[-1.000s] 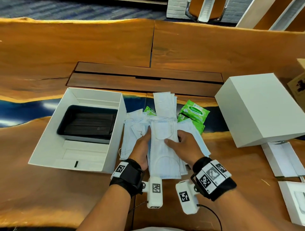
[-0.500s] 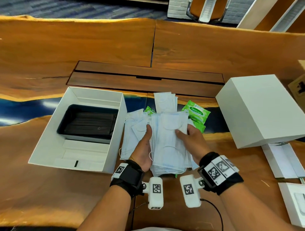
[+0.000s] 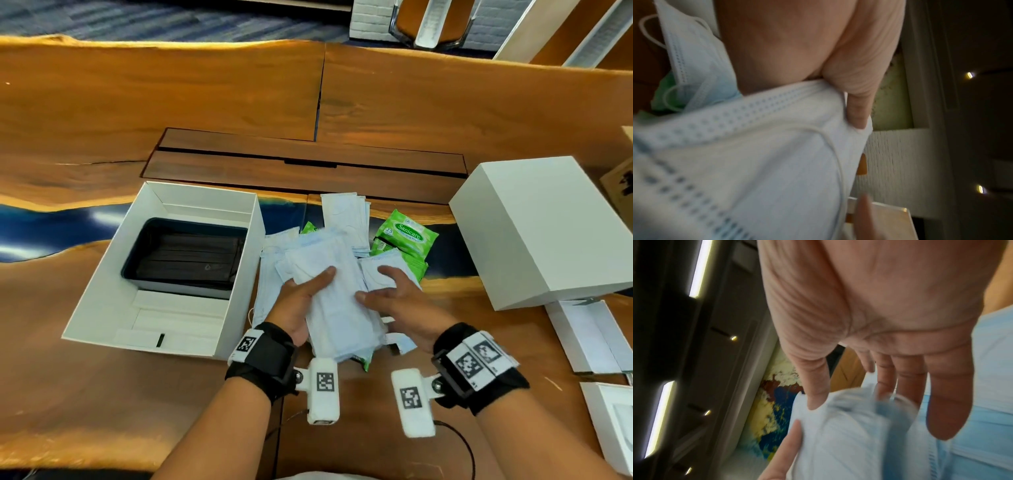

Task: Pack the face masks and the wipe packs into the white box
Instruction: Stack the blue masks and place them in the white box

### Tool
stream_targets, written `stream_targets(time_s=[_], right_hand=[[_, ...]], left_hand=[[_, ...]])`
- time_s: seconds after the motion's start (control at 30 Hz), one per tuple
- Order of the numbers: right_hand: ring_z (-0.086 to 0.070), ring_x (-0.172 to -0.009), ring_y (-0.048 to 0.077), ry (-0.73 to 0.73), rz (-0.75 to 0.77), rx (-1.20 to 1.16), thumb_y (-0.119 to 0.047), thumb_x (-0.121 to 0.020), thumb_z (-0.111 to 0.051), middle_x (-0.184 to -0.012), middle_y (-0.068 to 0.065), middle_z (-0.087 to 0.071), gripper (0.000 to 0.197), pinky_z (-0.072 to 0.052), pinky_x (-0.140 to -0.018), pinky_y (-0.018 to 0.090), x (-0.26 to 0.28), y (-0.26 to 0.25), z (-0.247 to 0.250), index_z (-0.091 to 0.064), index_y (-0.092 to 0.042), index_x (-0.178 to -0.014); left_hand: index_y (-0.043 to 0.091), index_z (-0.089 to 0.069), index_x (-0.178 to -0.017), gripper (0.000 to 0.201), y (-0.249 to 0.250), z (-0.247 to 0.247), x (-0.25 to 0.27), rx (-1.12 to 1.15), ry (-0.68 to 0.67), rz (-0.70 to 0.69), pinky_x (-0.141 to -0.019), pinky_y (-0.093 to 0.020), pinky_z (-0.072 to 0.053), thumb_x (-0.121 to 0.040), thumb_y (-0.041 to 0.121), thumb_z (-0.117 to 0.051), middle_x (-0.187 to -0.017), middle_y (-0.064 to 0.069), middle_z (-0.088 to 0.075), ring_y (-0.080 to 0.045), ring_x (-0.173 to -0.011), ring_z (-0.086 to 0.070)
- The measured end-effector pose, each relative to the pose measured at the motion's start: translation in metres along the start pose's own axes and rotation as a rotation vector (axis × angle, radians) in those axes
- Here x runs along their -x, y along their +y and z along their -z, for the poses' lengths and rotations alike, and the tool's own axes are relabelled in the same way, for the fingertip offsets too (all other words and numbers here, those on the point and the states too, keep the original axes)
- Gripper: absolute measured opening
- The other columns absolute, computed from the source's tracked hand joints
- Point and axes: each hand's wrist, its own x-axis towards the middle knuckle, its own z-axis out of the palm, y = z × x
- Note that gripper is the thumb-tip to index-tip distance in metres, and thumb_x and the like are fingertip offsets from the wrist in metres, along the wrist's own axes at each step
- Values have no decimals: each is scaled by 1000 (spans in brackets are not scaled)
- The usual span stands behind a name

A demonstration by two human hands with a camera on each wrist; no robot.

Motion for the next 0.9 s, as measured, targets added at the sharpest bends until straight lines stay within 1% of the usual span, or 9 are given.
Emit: stream_targets(time_s=[0.07,0.13,0.27,0.37,0.47,0.53,0.63,0.77,0.9], right_hand=[[-66,-86,25,-7,-81,-104,-28,-75,-79,-106,9,-66,55,-55,-79,42,3,9,10,-52,-16,-122],[-66,-87,25,-51,-76,-326,-24,-74,-76,-104,10,-69,37,-53,-82,42,6,19,1,-63,-16,-108],[-72,-93,23,-17,-11,-685,-3,-92,-58,-111,12,-73,24,-60,-80,41,2,20,-23,-67,-10,-113],[-70,-100,25,55,26,-624,2,-86,-61,-118,15,-69,36,-60,-76,38,-1,13,-3,-62,-3,-122],[-66,-110,31,66,40,-560,0,-77,-68,-122,16,-67,49,-56,-89,44,0,8,22,-60,-4,-125],[-67,-107,33,19,54,-571,0,-78,-67,-118,16,-69,44,-57,-84,47,3,5,14,-62,-6,-122],[-71,-94,31,24,72,-505,-1,-83,-67,-109,15,-73,32,-60,-74,47,2,3,-10,-65,-9,-114],[-70,-101,29,76,151,-367,-2,-76,-72,-114,16,-71,40,-55,-90,43,-1,-5,-7,-66,-4,-115],[-68,-105,28,6,174,-263,-2,-83,-69,-116,13,-70,38,-53,-93,42,-3,-13,-24,-63,-5,-120]], left_hand=[[5,-59,-131,50,3,3,-4,137,58,-51,-104,-58,-43,-84,15,-73,-125,-20,-65,-38,-118,-61],[7,-56,-135,63,-1,-3,-3,230,62,-83,-106,-60,-40,-78,21,-79,-131,-21,-61,-38,-123,-58],[7,-58,-132,54,-6,-22,8,211,38,-80,-103,-59,-43,-80,18,-72,-129,-21,-63,-37,-120,-60],[13,-65,-119,39,10,-6,12,169,24,-100,-103,-54,-45,-84,30,-64,-126,-15,-66,-33,-118,-61],[12,-68,-104,35,32,17,13,88,39,-101,-101,-49,-45,-85,40,-62,-117,-13,-69,-31,-109,-64],[6,-66,-113,38,29,15,14,-38,41,-121,-104,-50,-45,-85,32,-68,-118,-14,-70,-30,-109,-66],[9,-64,-121,33,18,4,16,-214,107,-151,-96,-45,-51,-91,22,-66,-117,-11,-71,-28,-108,-68],[11,-66,-112,26,36,20,21,-524,196,-234,-96,-46,-51,-92,27,-67,-112,-9,-72,-30,-109,-67],[12,-62,-117,26,55,36,30,-822,175,-299,-98,-43,-51,-91,16,-67,-116,-5,-69,-24,-109,-65]])
